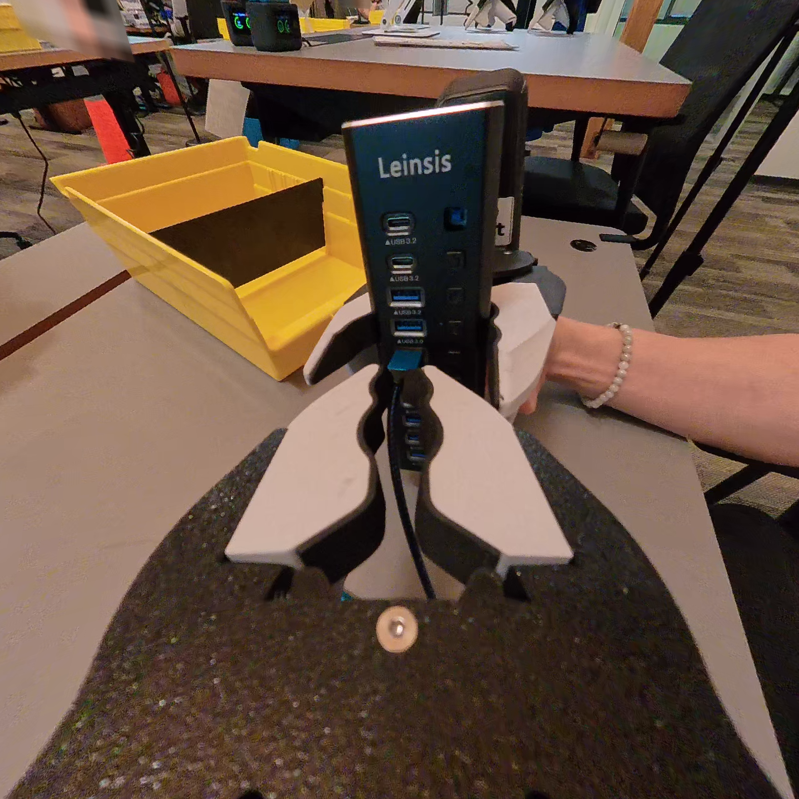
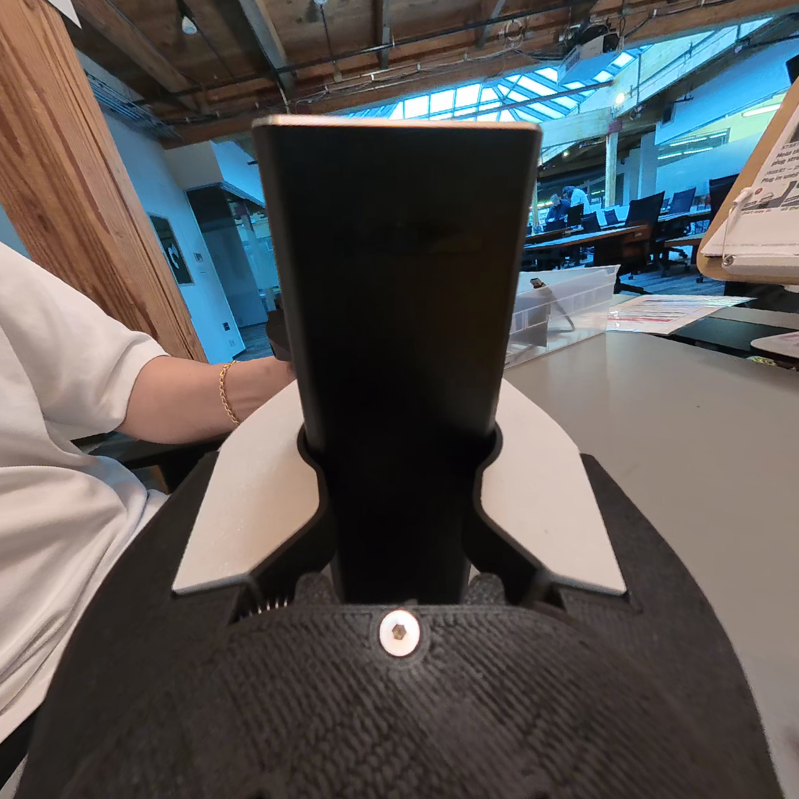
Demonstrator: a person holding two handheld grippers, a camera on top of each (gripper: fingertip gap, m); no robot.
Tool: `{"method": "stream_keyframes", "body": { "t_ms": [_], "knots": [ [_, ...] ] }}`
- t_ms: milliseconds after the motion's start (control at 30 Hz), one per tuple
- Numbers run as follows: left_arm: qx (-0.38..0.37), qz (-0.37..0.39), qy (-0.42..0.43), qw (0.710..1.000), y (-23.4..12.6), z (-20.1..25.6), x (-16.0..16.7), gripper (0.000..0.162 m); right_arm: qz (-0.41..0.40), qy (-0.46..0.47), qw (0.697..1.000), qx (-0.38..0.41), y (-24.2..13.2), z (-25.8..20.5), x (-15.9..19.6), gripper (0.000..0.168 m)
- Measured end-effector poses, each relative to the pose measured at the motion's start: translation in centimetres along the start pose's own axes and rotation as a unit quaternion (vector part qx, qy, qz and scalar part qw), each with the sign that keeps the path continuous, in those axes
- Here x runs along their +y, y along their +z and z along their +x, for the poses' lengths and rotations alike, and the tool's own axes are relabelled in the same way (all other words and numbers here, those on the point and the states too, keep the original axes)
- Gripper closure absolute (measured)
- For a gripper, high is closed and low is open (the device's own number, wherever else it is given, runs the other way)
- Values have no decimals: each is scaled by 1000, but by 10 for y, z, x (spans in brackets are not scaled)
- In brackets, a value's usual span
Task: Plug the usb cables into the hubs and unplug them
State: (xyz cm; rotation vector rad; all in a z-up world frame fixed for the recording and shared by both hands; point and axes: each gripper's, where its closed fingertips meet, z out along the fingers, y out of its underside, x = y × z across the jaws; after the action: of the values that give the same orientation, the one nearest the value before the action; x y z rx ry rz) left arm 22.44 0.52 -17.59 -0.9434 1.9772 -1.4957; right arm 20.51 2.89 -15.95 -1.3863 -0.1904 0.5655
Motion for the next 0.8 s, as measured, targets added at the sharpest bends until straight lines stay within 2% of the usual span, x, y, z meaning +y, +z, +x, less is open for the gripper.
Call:
{"method": "stream_keyframes", "body": {
  "t_ms": [433, 567, 700, 800],
  "knots": [
    [0, 14, -28, 999, -1, 5, 4, 151, -2, -9, 1000, -15, 1, -6, 1, 92],
    [12, 38, -7, 999, -5, 13, 0, 152, 13, -43, 998, -50, -1, -17, -2, 95],
    [-4, 73, 48, 996, -6, 21, -7, 152, 40, -91, 993, -70, -5, -26, -6, 95],
    [0, 92, 38, 995, -7, 24, -7, 152, 39, -93, 992, -77, -5, -28, -6, 95]
  ]
}}
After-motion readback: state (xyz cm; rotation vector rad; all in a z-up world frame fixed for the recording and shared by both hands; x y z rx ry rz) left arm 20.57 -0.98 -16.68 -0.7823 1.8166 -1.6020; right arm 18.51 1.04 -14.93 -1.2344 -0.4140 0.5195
